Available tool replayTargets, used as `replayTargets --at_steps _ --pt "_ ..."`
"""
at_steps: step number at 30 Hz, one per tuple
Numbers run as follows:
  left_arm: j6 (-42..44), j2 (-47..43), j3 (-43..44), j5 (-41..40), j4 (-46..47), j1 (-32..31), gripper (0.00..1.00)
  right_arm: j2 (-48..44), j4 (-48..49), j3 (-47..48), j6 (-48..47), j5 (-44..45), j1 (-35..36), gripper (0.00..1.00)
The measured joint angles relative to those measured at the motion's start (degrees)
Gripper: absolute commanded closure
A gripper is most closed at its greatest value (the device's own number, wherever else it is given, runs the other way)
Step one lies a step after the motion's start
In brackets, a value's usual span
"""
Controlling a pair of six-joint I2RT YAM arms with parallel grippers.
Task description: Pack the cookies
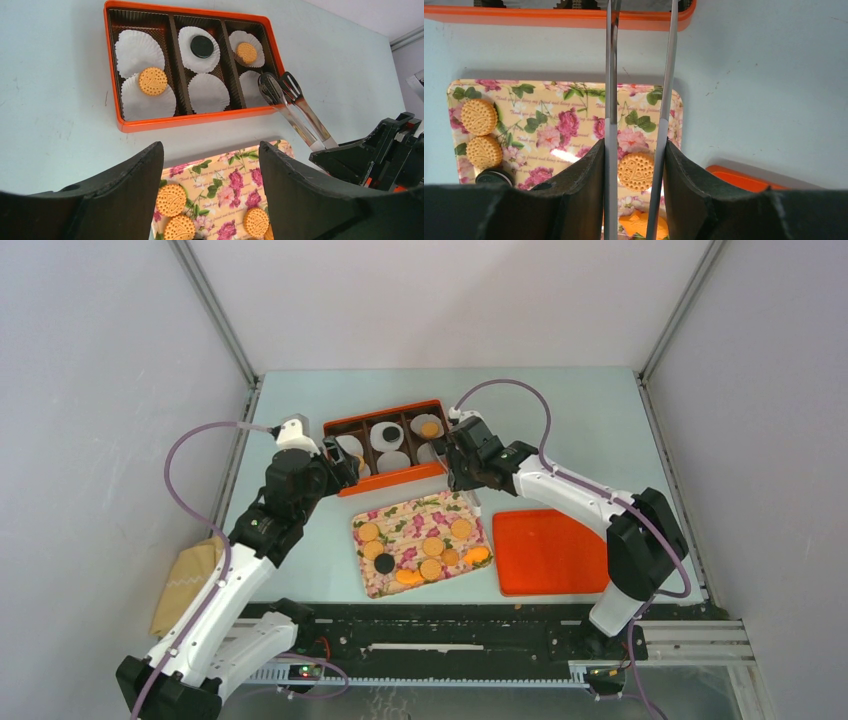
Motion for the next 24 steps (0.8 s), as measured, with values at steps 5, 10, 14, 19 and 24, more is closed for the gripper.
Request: replayTargets --at_steps 5,10,14,19,24 --pt "-0.02 0.0 0.0 0.09 0.0 0.0 0.25 0.0 -0.9 0.0 -0.07 0.02 0.0 0.47" --pt "-0.02 0.0 0.0 0.48 0.02 0.0 0.24 0.0 -1.31 0.0 -0.04 -0.15 0.0 0.38" --pt "-0.02 0.0 0.0 0.52 0.02 0.0 0.24 -0.07 -1.29 0.0 0.0 -0.28 0.0 0.42" --pt "-0.02 0.0 0.0 0.52 0.02 0.0 0.24 -2.16 -1.66 0.0 0.15 0.13 0.79 0.43" --pt "-0.02 -0.13 0.0 0.59 0.02 0.0 0.24 -11.63 -5.75 -0.07 0.66 3.69 6.6 0.43"
